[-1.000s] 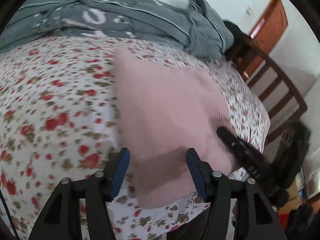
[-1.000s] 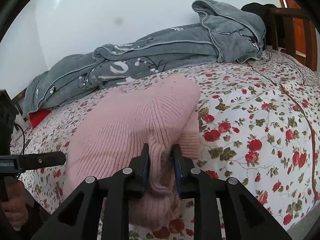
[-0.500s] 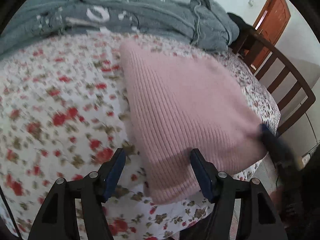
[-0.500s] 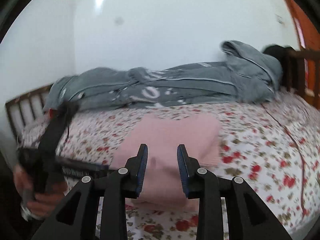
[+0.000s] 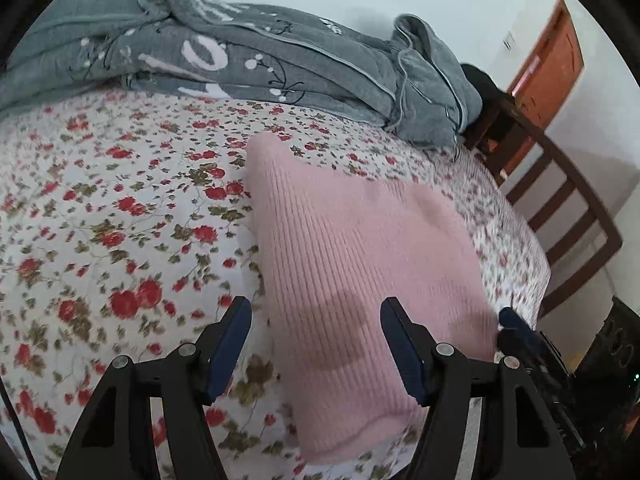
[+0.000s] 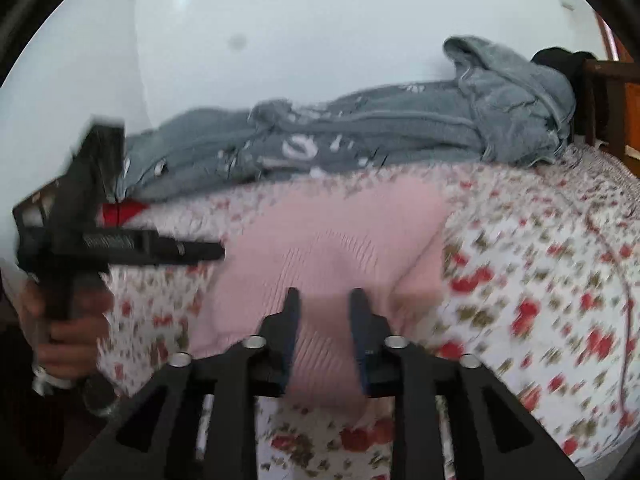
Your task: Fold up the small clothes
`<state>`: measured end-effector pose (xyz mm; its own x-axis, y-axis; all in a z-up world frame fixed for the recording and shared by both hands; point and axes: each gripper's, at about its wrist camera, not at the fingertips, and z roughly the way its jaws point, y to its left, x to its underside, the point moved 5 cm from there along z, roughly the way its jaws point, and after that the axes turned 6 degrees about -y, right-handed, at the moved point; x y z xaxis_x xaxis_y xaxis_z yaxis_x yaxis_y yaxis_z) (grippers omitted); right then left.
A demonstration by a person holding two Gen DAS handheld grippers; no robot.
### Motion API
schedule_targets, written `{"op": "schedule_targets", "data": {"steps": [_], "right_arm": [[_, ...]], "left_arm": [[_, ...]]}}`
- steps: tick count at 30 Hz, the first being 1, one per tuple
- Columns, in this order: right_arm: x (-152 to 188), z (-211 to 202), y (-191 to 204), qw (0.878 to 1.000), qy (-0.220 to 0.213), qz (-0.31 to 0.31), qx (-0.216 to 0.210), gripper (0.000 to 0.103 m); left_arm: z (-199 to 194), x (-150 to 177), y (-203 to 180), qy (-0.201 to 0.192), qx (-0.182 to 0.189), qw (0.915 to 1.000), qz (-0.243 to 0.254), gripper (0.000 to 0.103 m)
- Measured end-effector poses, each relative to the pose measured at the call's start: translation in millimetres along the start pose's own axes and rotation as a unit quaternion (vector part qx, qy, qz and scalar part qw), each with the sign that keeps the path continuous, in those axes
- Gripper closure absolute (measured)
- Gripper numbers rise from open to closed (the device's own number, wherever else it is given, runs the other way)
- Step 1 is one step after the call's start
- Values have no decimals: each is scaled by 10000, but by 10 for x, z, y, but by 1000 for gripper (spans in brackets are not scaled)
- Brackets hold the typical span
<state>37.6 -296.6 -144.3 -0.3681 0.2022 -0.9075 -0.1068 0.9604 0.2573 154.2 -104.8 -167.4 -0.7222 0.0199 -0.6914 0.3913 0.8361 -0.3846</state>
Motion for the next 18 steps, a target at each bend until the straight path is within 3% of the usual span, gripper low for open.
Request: {"op": "schedule_targets", "data": {"steps": [2, 6, 10, 13, 15, 18], "right_arm": [[-111, 40, -110, 9998, 32, 190, 45, 43], [-207, 357, -436, 9947, 529, 874, 140, 42], [-161, 694, -634, 9782, 1076, 1766, -185, 42], [-120, 918, -699, 9741, 1357, 1805, -67, 42], [-68, 1063, -763, 9696, 1563, 1885, -14, 34], [-39, 1200, -822, 9619, 1721, 2113, -198, 34]], "left_arm": [[70, -84, 51, 57, 129, 9997, -199, 38], [220, -206, 165, 168, 202, 9989, -400, 38], [434, -246, 287, 432, 377, 9966, -594, 38], [614, -226, 356, 660, 613, 9932, -740, 35], [721, -212, 392, 761, 753, 9904, -876, 35], [856, -200, 423, 821, 1025, 9854, -1083, 36]]}}
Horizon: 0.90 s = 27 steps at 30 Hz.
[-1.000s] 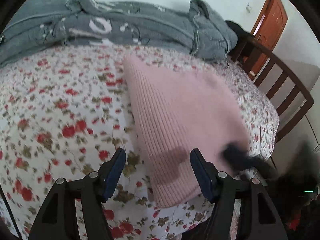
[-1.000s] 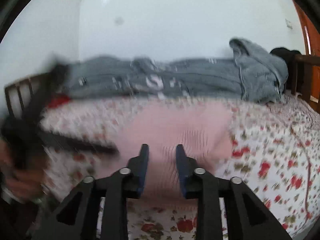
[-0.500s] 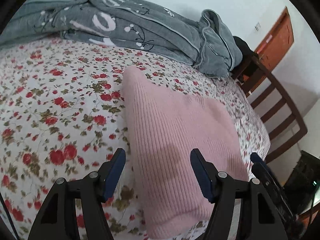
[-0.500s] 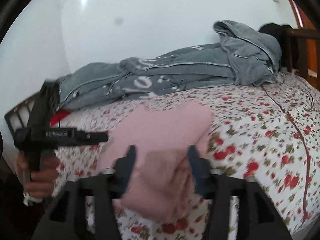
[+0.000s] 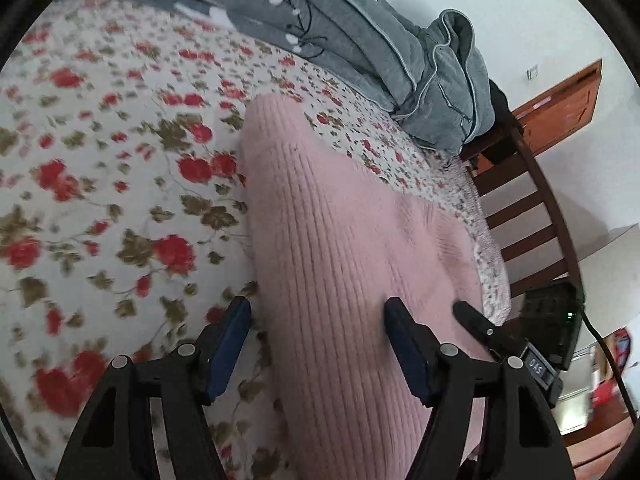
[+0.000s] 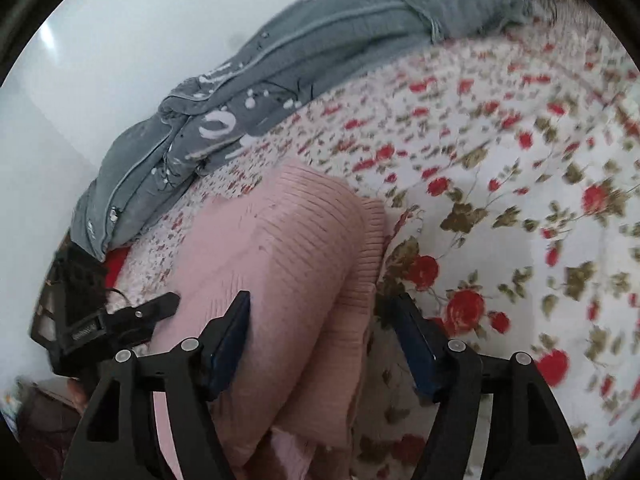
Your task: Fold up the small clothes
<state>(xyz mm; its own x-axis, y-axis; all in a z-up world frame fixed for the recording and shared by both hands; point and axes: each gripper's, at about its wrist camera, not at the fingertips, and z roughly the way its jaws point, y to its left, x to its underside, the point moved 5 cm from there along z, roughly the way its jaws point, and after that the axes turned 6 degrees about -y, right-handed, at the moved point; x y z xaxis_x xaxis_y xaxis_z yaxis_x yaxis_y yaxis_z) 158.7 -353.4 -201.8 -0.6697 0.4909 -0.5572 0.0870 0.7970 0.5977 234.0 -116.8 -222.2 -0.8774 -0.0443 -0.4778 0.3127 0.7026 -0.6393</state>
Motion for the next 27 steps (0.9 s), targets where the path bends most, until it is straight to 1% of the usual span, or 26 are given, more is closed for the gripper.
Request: {"op": "schedule_targets", "data": {"steps": [2, 3, 4, 5, 6, 7, 8, 9, 12, 14, 15, 18, 19, 21, 22, 23, 25, 27], "right_arm": [[-18, 73, 27, 9999, 101, -87, -11, 32], [-24, 110, 55, 9998, 149, -162, -15, 32], [-26, 150, 78, 9996, 200, -208, 4, 31], [-33, 182, 93, 9995, 219, -214, 30, 32], [-31, 186, 108, 9995, 224, -221, 52, 37], [-43, 163, 140, 9995, 209, -215, 19, 42], [-60, 116, 173, 9996, 167, -207, 16, 57], [-89, 42, 224, 9997, 73, -217, 54, 65], [-142, -87, 388, 9987, -170, -466, 140, 73], [-159, -99, 568, 9985, -162, -502, -143, 74], [-171, -98, 660, 9985, -136, -507, -185, 74], [-219, -89, 960, 9970, -288, -624, -366, 74], [-247, -36, 1068, 9965, -298, -633, -455, 74], [-317, 134, 1264, 9956, -256, -659, -619, 74], [-342, 217, 1335, 9954, -206, -652, -667, 74], [-370, 321, 1414, 9953, -153, -634, -715, 74], [-408, 597, 1607, 9944, -61, -629, -853, 74], [-394, 880, 1740, 9938, 33, -676, -885, 74]], "left_arm": [[64, -15, -6, 4, 60, 10000, -38, 37], [86, -21, -21, 9, 54, 10000, -47, 42], [102, -32, -41, 19, 43, 10000, -69, 52], [98, -44, -55, 17, 18, 10000, -93, 54], [82, -62, -72, 9, -9, 9999, -103, 61], [57, -84, -101, 4, 3, 10000, -92, 65], [10, -114, -137, -17, 25, 10000, -85, 66], [-28, -136, -169, -33, 36, 10000, -58, 66], [-185, -228, -266, -186, 47, 9996, 190, 67], [-351, -327, -278, -395, -5, 9988, 288, 67], [-429, -387, -252, -476, 1, 9985, 287, 67], [-677, -564, -133, -628, 29, 9977, 266, 68], [-746, -615, -99, -687, -16, 9973, 271, 67], [-879, -734, 6, -839, -228, 9959, 259, 67], [-955, -814, 103, -887, -427, 9949, 226, 67], [-990, -858, 161, -903, -530, 9943, 191, 67], [-1101, -980, 363, -1023, -761, 9918, 112, 67], [-1128, -1062, 571, -1018, -975, 9900, 43, 67]]}}
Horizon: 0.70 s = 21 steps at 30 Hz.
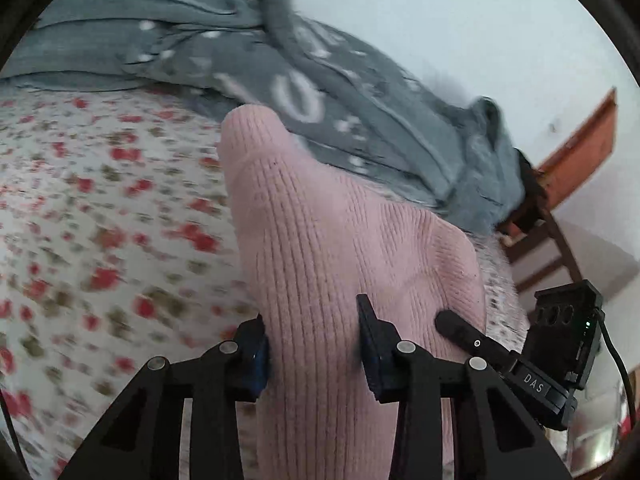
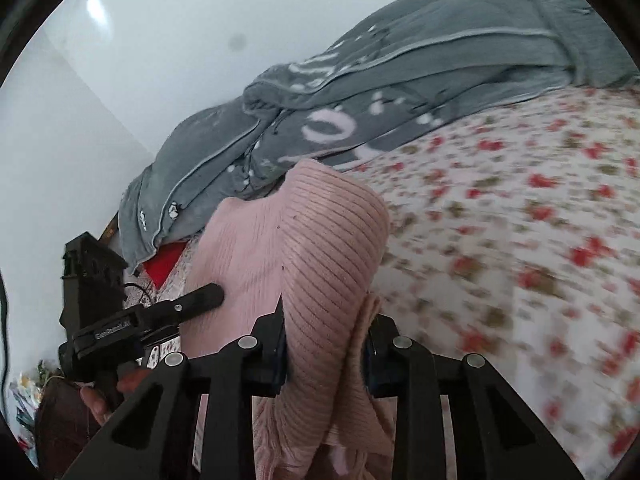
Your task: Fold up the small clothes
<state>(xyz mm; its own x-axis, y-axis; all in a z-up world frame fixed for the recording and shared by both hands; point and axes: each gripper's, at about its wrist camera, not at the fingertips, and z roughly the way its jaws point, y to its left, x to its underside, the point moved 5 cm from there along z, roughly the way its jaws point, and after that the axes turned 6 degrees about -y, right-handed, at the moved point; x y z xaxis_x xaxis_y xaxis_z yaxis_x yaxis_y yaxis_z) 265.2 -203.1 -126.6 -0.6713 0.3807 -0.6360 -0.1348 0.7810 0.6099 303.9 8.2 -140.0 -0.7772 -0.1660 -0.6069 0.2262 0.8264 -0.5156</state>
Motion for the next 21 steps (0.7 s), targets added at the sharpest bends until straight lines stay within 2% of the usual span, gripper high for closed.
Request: {"op": "schedule_targets", "data": {"steps": [2, 5, 6, 7, 10, 14, 16, 19, 21], "right_arm": [[43, 277, 9, 9999, 119, -40, 84, 74], [167, 673, -83, 9978, 333, -252, 523, 71], [200, 753, -132, 9964, 349, -352, 693, 67], [224, 734, -144, 9964, 340, -397, 663, 65], [171, 589, -165, 9962, 309, -578, 569, 58], [2, 207, -197, 9927, -81, -926, 771, 56], [-115, -57, -159, 9857, -492, -1210, 1061, 56], [-253, -282, 50, 9745, -921, -1631, 1239, 56], [-276, -218, 248, 9715, -920, -1905, 1073, 60]], "left_arm": [[146, -35, 243, 100, -229, 9996, -131, 66], [442, 52, 540, 357, -580, 9971, -346, 63], [516, 88, 608, 383, -598, 9967, -401, 58], [533, 111, 663, 329, -526, 9971, -437, 53], [485, 104, 651, 250, -512, 9978, -325, 47], [220, 50, 558, -75, -978, 9950, 163, 45], [44, -20, 484, -405, -1198, 9909, 454, 45], [-76, -209, 308, -734, -1094, 9880, 803, 42], [-31, -311, 197, -825, -996, 9872, 938, 42]]}}
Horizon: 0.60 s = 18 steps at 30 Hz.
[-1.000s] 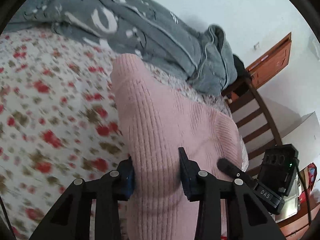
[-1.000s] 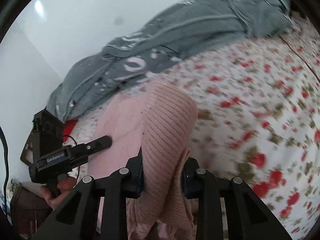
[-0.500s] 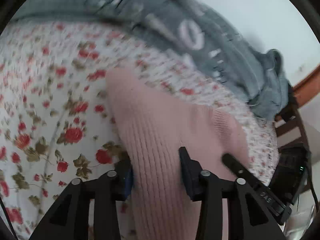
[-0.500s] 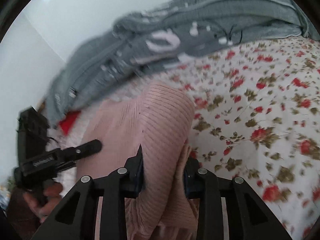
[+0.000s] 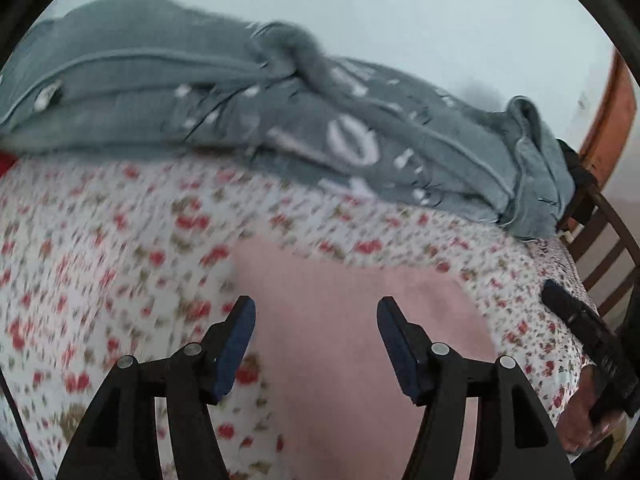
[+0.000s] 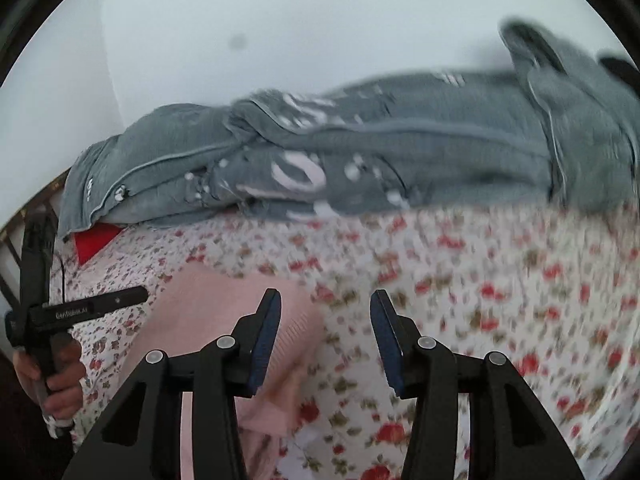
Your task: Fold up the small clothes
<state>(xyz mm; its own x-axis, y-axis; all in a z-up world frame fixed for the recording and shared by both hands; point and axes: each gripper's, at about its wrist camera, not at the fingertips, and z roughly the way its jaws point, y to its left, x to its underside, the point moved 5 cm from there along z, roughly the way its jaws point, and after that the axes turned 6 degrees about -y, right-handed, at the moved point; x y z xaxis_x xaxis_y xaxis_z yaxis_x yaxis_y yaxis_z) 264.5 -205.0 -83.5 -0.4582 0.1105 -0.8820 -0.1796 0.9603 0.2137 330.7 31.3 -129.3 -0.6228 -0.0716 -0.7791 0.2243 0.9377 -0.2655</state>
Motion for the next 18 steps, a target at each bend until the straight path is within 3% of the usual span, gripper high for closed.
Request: {"op": "schedule_targets", "data": {"steps": [2, 5, 7, 9, 11, 13, 18], "right_arm": [[-4, 159, 231, 9993, 36, -264, -272, 70], [219, 595, 485, 9954, 359, -640, -618, 79], [493, 1048, 406, 9929, 957, -678, -200, 92], [604, 1226, 255, 9925, 1148, -414, -28, 97], [511, 1191, 160, 9927, 1172, -52, -286, 98], [412, 1088, 115, 9931, 1168, -64, -120, 98], [258, 475, 259, 9973, 656, -227, -238, 92]], "left_arm": [[137, -60, -56, -80, 60, 9999, 68, 42], [472, 61, 18, 221, -64, 9997, 9, 42], [707, 216, 116, 509, -319, 9982, -35, 54], [783, 288, 168, 586, -335, 9977, -72, 55], [705, 260, 140, 471, -307, 9984, 3, 54], [608, 238, 121, 428, -314, 9986, -11, 54], [257, 323, 9, 302, -94, 9995, 3, 52]]}}
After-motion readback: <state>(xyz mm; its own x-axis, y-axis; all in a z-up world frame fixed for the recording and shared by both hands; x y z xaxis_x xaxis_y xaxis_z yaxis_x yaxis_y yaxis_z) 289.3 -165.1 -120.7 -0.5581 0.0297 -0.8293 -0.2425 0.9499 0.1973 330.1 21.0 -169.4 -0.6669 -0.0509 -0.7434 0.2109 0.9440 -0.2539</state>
